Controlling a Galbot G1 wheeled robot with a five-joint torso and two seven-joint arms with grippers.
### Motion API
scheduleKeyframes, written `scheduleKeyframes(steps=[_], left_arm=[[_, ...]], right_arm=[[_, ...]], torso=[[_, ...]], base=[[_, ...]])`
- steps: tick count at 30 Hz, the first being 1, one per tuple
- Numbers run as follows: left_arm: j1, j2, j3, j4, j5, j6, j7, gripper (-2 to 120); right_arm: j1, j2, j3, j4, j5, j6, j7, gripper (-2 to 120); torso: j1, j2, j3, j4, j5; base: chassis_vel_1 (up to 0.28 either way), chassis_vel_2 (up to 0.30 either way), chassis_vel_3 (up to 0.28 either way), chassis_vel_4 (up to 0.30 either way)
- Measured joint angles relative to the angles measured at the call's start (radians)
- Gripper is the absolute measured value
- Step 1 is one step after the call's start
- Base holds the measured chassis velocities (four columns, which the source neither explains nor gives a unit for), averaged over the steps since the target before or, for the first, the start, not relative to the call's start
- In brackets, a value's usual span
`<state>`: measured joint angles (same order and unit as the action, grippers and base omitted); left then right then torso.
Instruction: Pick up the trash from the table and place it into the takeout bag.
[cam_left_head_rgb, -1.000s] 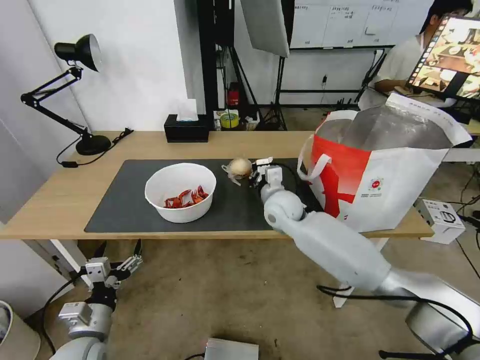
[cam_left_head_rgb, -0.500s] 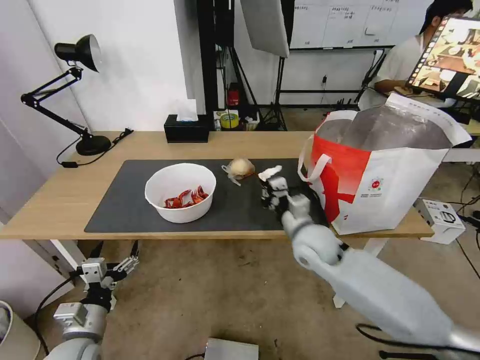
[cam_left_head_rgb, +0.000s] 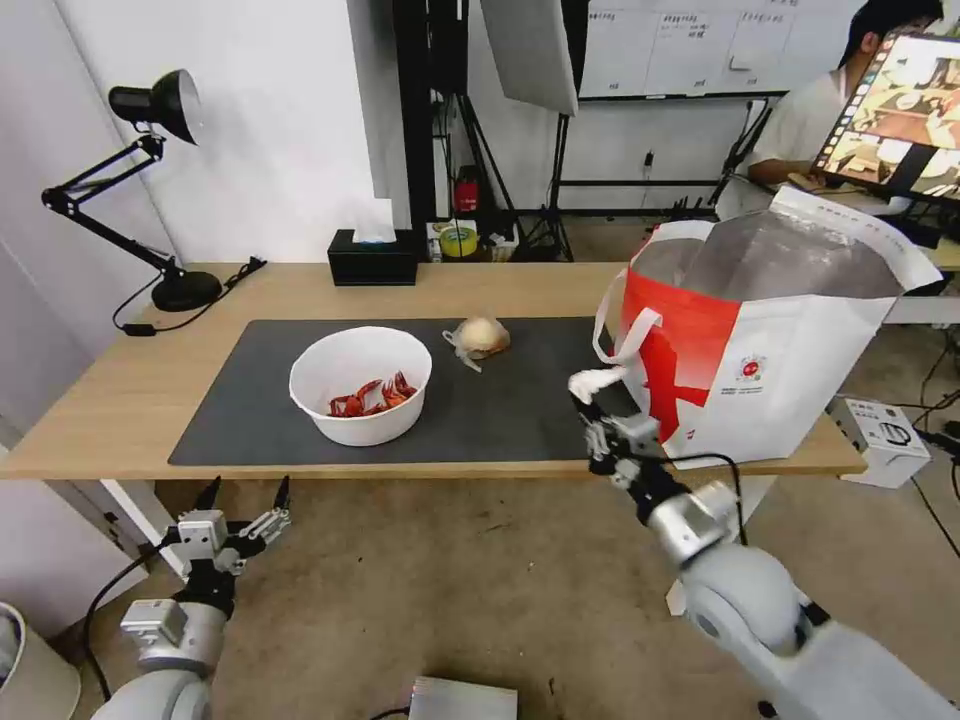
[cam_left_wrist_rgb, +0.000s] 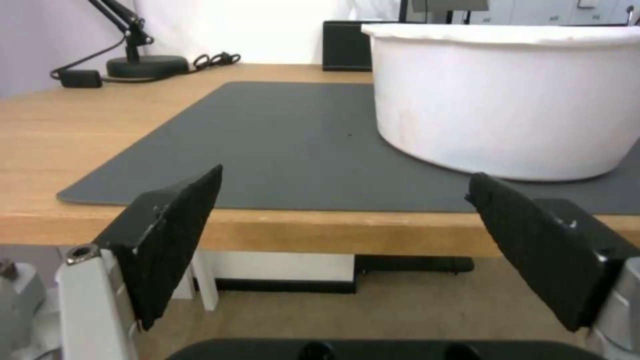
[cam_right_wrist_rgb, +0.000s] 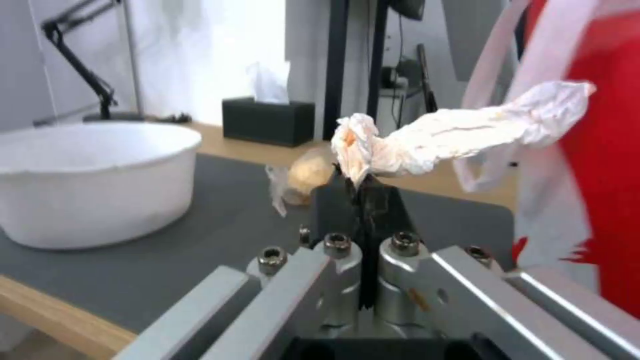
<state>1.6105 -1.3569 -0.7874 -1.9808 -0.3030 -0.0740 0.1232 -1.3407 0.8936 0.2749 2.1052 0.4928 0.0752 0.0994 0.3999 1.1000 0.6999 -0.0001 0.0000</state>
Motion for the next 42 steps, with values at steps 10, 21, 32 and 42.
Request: scheduleKeyframes(steps=[10,21,32,42], left_arm=[[0.019,0.025,-0.003,-0.014,-0.007,0.0,0.002,100],[0.038,0.03,0.001,-0.03,-0.013,-0.011,0.012,100],[0.044,0.052,-0.01,-0.064,-0.045,-0.015,0.023,100],[0.044,0.044,0.0,-0.18,-0.082,0.026,0.031,100]], right_arm=[[-0.135,0.118,0.167,0.126,0.002,0.087,-0.077,0],[-0.004,-0.114,0.447,0.172,0.302,-0.035,0.048,0],[0.184,-0.328,0.43,0.088,0.553,-0.17,0.174,0],[0.457,-0.426,0.295,-0.088,0.694,-0.273,0.287,0]], torso=[[0.0,0.0,0.0,0.0002,-0.0001],[0.0,0.0,0.0,0.0003,0.0],[0.0,0.0,0.0,0.0001,0.0002],[0.0,0.0,0.0,0.0001,0.0003]], base=[[0.0,0.0,0.0,0.0],[0.0,0.0,0.0,0.0],[0.0,0.0,0.0,0.0],[0.0,0.0,0.0,0.0]])
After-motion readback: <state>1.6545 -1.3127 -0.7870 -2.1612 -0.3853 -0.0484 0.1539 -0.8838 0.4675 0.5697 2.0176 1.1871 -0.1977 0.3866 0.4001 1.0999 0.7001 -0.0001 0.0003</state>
